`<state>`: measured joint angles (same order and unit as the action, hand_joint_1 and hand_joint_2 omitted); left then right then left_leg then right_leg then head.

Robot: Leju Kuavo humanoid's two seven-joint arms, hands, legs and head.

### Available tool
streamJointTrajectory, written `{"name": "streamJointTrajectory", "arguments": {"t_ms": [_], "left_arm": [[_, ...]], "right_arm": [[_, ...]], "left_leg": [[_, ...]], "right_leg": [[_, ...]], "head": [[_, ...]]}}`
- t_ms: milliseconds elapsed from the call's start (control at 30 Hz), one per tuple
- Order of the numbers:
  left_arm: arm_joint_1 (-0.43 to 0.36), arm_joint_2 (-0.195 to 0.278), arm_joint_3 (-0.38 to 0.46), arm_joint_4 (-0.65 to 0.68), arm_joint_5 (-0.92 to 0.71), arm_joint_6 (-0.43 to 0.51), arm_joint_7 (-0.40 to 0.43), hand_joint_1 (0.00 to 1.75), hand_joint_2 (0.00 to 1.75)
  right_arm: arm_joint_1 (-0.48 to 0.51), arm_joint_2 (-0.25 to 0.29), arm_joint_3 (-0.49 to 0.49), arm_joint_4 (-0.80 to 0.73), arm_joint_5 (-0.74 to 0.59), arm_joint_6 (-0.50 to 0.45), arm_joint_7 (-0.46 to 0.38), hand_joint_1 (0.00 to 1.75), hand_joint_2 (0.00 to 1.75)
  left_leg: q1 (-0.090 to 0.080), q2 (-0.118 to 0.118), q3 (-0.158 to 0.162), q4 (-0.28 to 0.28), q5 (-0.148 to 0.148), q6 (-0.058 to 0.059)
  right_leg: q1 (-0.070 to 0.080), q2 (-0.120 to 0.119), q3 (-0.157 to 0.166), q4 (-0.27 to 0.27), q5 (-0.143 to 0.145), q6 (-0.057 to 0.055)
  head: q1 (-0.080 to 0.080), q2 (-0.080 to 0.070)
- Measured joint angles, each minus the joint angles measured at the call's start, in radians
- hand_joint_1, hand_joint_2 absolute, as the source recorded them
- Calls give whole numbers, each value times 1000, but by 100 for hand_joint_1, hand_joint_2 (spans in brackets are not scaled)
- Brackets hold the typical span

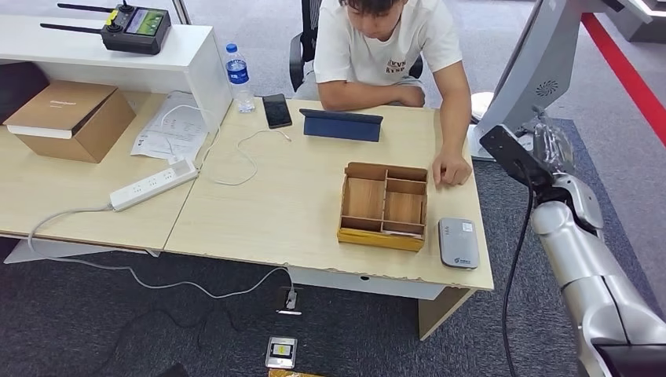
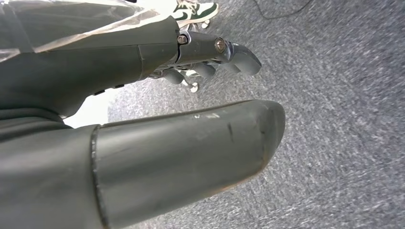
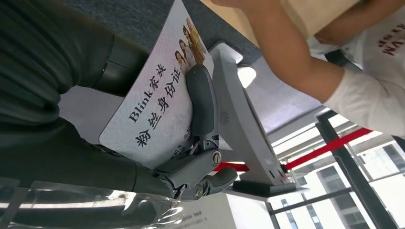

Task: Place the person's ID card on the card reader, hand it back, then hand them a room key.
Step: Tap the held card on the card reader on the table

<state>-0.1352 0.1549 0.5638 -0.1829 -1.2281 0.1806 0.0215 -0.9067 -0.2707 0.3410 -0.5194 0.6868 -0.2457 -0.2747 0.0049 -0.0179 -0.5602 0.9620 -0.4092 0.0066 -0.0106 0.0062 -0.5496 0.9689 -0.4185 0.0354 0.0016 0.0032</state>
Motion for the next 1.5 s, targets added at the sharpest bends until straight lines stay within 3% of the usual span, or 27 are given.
{"name": "streamJointTrajectory", "arguments": {"t_ms": [300,833,1500], "left_arm": [[5,-1,0,0,-6,11,-10,0,0],[9,-1,0,0,-20,11,-19,0,0],[8,0,0,0,-32,1,-15,0,0]], "right_arm": [[158,-78,1,-41,-41,9,21,175,175],[312,-110,12,-84,-40,3,72,175,175],[361,-44,49,-170,7,44,86,175,175]], "left_leg": [[-1,0,0,0,-1,1],[0,0,-1,0,-1,0],[1,1,-1,0,-1,0]], "right_leg": [[0,1,0,0,0,0],[0,1,0,0,0,0],[1,1,0,0,0,0]], "head": [[0,0],[0,0],[0,0]]}}
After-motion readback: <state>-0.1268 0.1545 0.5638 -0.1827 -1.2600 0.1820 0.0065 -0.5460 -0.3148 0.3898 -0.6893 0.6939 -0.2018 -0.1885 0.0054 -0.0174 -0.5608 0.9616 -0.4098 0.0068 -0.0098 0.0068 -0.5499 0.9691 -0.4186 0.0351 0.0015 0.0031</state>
